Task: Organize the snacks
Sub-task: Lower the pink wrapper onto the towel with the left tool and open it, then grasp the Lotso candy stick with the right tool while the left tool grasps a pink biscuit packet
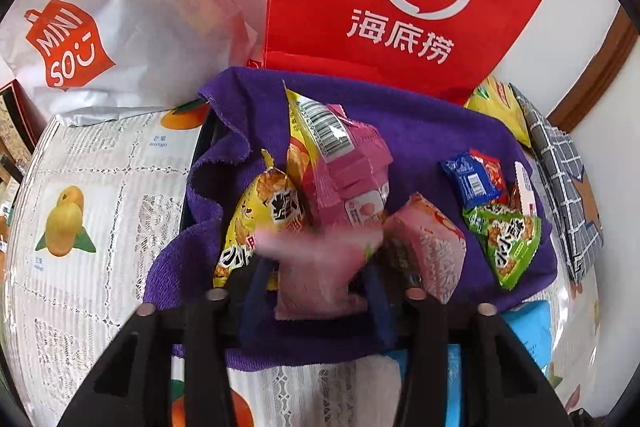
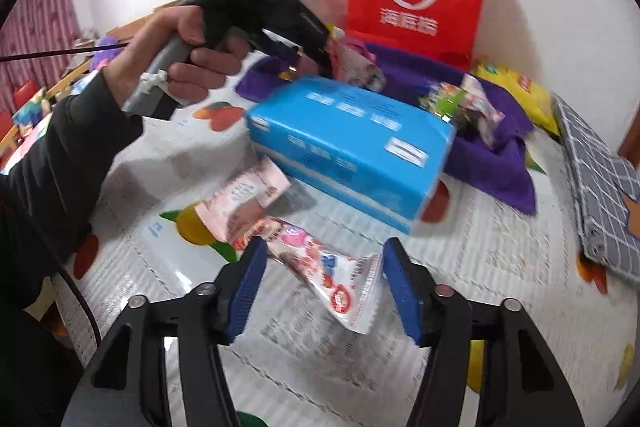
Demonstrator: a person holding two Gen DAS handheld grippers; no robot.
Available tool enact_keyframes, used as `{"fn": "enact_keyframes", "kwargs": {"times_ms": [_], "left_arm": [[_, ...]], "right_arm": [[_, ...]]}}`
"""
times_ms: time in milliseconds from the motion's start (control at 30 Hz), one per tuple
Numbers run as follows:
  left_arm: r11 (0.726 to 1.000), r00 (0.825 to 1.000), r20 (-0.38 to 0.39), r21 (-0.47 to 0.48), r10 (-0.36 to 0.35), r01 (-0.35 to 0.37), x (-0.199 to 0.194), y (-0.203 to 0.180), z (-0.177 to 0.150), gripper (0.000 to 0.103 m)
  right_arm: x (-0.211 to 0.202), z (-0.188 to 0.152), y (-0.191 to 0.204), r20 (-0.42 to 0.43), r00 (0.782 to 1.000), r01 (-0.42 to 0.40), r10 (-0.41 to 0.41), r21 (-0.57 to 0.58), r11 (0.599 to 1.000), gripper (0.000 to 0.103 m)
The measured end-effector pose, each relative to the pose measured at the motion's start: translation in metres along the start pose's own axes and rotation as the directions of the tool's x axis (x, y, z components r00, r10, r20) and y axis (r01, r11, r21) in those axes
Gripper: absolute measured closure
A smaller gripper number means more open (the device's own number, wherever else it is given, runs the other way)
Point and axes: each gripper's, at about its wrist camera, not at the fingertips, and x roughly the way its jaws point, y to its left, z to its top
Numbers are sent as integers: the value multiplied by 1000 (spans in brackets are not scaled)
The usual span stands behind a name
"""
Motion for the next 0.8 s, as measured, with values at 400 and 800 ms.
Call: {"fn": "enact_keyframes", "kwargs": {"times_ms": [400,800], "left_arm": [[998,1000,18,69,3,-4,-26,0,-17,32],[998,999,39,65,18,-20,-65,19,-50,32]], "right_arm": [[-10,-4,22,-12,998,53,-56,-157,986,38],[48,4,47,-118,992,-68,40,-249,966,43]]}}
